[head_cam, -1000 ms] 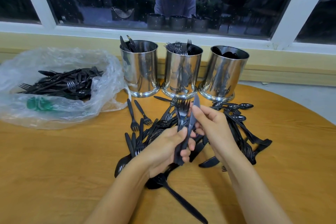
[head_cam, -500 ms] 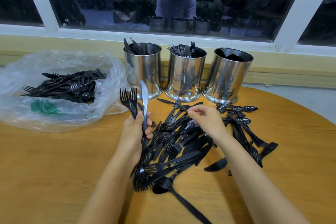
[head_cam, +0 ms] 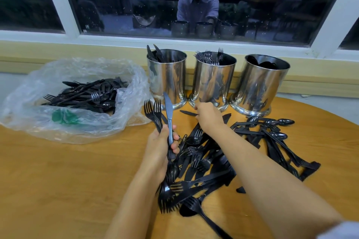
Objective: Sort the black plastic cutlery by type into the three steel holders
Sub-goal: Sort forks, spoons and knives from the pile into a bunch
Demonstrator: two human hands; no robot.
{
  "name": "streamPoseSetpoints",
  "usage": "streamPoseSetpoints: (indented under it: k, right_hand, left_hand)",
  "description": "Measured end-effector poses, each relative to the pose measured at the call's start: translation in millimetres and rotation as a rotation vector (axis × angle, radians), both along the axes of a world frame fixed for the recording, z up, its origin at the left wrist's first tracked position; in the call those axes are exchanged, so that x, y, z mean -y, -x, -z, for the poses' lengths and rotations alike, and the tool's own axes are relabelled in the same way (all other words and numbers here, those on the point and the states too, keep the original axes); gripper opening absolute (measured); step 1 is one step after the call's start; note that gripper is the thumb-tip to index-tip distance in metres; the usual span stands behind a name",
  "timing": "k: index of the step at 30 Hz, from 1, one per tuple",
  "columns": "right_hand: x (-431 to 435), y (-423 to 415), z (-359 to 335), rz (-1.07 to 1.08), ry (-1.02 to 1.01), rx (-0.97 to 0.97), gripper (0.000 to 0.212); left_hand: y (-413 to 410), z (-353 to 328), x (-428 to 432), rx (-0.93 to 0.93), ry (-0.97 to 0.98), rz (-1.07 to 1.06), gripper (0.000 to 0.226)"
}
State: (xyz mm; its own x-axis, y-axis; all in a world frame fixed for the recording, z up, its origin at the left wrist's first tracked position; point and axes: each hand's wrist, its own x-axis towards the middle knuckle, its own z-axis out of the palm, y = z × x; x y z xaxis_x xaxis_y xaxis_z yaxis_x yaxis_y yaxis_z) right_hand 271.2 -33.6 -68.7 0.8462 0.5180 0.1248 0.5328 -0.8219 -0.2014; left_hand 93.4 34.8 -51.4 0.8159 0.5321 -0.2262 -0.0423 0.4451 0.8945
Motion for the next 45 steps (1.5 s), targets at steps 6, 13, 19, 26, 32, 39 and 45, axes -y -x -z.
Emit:
streamPoseSetpoints:
  k: [6, 13, 19, 26, 32, 39, 45]
  right_hand:
    - [6.3, 12.1, -37.3, -0.094, -0.307, 0.151, 0.029]
    - [65.8, 74.5, -77.3, -0.001, -1.374, -0.449, 0.012]
    - [85.0, 112.0, -52.3, 0.06, -1.719, -0.89, 0.009]
    - [62.2, 144.4, -27.5, 0.061, -1.376, -1.081, 0.019]
    - [55.8, 150.9, -24.1, -0.075, -0.966, -0.881, 0.01]
    - [67.1, 103.6, -31.4, 0.022, -0.913, -0.565, 0.01]
    - [1.8, 62.2, -24.3, -0.09, -0.526, -0.353, 0.01]
  left_hand:
    - [0.5, -0.4, 0.7, 0.005, 0.085, 0.02, 0.027]
    - [-1.4, 3.7, 1.6, 0.015, 0.245, 0.079, 0.025]
    - [-3.3, 4.9, 8.6, 0.019, 0.281, 0.185, 0.009]
    - [0.9, 4.2, 7.6, 0.07, 0.056, 0.261, 0.096]
    - [1.0, 0.4, 1.5, 0.13, 0.119, 0.047, 0.044]
    - [13.3, -7.6, -38.5, 0.183, 0.107, -0.058, 0.029]
    - [15.1, -4.5, -45.1, 0.168, 0.069, -0.09, 0.028]
